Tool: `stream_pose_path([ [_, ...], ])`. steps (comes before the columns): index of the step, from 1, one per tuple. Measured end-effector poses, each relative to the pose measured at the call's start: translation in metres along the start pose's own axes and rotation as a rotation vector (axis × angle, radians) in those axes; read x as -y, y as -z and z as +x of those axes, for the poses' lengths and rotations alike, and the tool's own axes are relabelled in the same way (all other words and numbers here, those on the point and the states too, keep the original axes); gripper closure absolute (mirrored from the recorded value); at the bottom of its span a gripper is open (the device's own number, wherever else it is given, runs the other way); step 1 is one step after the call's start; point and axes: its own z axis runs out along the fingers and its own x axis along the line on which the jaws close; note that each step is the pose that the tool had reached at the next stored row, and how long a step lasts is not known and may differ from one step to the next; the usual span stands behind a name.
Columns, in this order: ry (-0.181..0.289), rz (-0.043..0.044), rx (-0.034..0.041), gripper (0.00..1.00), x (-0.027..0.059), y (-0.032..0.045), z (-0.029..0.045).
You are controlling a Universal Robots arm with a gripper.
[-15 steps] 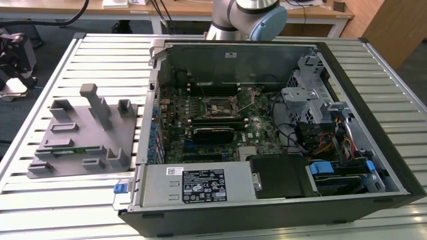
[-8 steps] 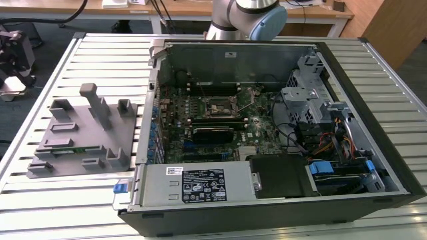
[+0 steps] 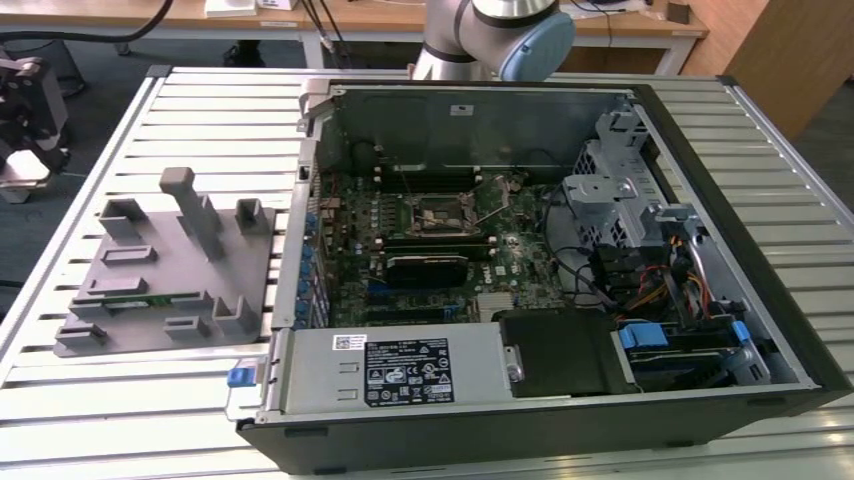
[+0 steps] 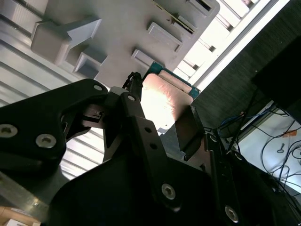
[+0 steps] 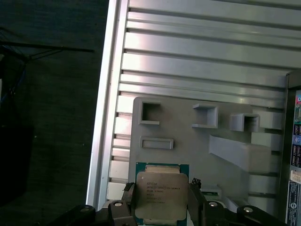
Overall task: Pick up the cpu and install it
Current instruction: 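Pick up the cpu and move it towards the insertion slot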
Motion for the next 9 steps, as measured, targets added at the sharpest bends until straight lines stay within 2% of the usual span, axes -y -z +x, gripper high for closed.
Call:
stream_pose_path([
  [9, 0.000, 0.0000, 0.0000, 0.47, -0.0002, 0.0038, 0.0000],
])
